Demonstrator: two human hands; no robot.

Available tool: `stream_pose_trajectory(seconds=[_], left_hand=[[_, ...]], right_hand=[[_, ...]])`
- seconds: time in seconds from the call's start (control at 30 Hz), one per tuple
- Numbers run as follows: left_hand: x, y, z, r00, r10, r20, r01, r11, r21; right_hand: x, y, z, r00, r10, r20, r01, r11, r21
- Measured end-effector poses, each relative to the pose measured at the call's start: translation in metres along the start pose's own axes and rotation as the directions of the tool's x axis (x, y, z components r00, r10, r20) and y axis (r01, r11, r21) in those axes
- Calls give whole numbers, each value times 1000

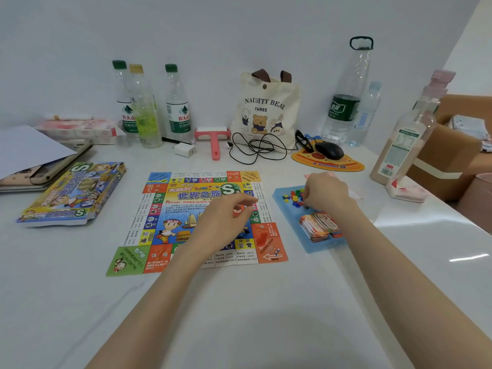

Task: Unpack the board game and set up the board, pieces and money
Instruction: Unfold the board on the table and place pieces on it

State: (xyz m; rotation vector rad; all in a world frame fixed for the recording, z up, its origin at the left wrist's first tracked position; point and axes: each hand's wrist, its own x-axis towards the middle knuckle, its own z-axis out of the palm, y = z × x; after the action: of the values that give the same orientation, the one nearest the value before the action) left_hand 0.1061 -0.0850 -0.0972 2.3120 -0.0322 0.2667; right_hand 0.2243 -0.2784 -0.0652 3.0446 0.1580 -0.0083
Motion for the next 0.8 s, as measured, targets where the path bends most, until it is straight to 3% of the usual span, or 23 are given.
stream_pose_trajectory(seconds=[0.13,0.23,0.3,0.37,0.43,0.47,0.67,0.8], left_hand=[[-1,1,-1,1000,1,-3,-1,1000,-3],[-2,1,-1,1000,3,-6,-3,1000,-7],[-1,-1,-1,1000,3,-18,-3,1000,-26],[-1,-2,-2,999,-4,-34,2,999,-46],[-1,-2,-4,999,-6,-48,3,998,-63],[-2,-2,-5,999,-6,-53,2,998,-69],[-3,-5,-11,997,-19,-69,14,997,-76],[-4,-6,-11,997,-22,-70,17,997,-69]], right_hand=[[1,2,4,998,6,-58,-4,999,40],[-7,4,2,988,-10,-157,52,963,265],[-19,2,-3,981,-13,-196,122,820,560],[-37,-2,-12,983,-35,-179,166,581,797],[-53,-6,-19,986,-81,-144,164,408,898],[-60,-8,-22,986,-107,-125,156,369,916],[-74,-9,-17,980,-190,-52,110,313,943],[-85,-7,-9,968,-246,-48,145,396,907]])
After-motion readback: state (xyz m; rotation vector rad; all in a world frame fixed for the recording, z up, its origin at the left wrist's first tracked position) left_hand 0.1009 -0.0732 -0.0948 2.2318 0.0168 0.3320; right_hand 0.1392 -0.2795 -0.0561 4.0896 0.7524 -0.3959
